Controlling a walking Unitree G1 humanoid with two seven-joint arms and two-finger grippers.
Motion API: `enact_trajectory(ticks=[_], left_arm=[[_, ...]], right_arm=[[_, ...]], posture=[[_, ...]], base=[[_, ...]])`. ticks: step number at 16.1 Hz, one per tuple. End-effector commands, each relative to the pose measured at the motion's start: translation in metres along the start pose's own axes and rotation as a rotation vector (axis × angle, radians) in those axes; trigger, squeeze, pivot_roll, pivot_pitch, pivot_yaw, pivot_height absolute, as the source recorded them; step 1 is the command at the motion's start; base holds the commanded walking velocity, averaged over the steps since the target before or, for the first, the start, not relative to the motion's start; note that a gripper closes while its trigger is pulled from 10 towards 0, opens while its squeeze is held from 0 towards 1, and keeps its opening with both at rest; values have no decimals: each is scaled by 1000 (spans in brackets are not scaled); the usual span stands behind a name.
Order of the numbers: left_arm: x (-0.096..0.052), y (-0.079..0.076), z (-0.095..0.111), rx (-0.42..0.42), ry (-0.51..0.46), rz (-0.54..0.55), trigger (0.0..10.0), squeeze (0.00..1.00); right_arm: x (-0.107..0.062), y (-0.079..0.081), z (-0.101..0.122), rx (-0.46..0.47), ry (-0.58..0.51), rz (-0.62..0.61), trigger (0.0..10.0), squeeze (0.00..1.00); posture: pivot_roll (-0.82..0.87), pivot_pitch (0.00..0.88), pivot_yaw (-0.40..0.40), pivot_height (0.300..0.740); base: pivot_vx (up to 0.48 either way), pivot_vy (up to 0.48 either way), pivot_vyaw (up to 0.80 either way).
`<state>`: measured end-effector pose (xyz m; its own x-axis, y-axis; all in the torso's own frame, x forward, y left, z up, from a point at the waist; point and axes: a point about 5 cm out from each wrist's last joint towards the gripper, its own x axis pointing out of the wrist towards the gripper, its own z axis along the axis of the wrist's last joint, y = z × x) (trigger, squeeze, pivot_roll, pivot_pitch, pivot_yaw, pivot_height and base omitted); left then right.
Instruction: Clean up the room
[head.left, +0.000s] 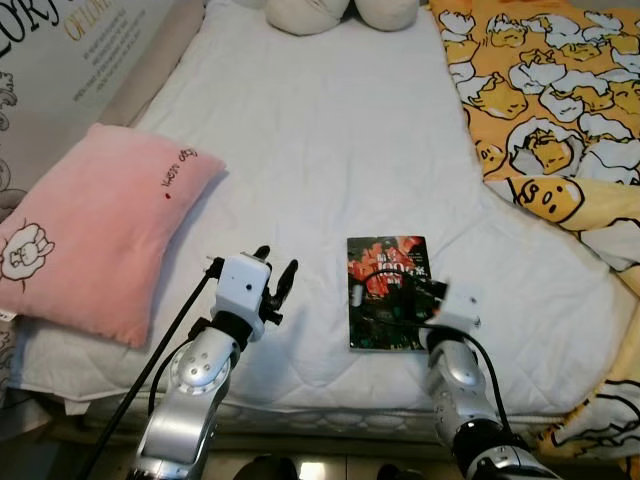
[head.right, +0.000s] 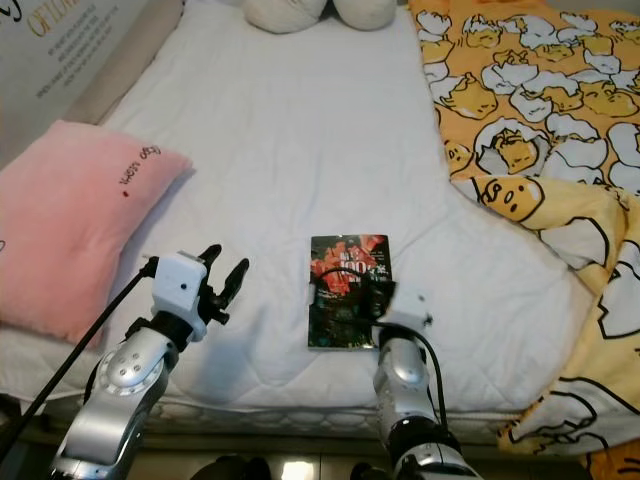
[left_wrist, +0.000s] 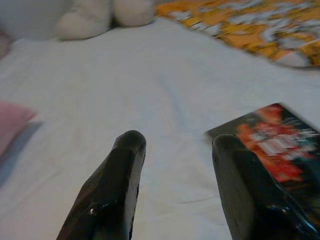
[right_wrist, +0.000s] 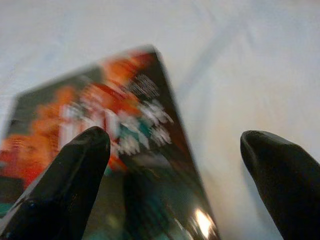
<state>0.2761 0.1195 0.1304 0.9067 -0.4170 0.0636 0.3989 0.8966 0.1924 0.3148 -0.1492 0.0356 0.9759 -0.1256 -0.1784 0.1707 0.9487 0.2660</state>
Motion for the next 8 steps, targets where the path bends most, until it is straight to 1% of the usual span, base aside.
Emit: enact_trajectory(ticks=[1,2,3,4,5,8], left_arm=[[-3,-12,7,-4,-22,-99,10000,0],[-8,-21,12,13,-41,-179,10000,0],[-10,-23,13,22,-42,-201,10000,0],[-14,-22,13,4,-26,-196,10000,0],[-16,-18,12,-12,-11,-168,10000,0],[-18,-18,12,-14,-3,-168,10000,0]], right_arm=[[-2,1,-9,81,66,-11,10000,0],[-2,1,-13,120,93,-11,10000,0],[-2,2,-15,139,108,-5,10000,0],[-3,5,-18,145,127,9,10000,0],[-4,10,-21,147,147,37,10000,0],[-7,15,-27,147,177,72,10000,0]], posture=[[300,209,47,715],[307,208,46,715],[309,207,47,715],[322,200,51,715],[327,193,51,715],[332,179,41,715]], base=[[0,0,0],[0,0,0],[0,0,0],[0,0,0],[0,0,0],[0,0,0]])
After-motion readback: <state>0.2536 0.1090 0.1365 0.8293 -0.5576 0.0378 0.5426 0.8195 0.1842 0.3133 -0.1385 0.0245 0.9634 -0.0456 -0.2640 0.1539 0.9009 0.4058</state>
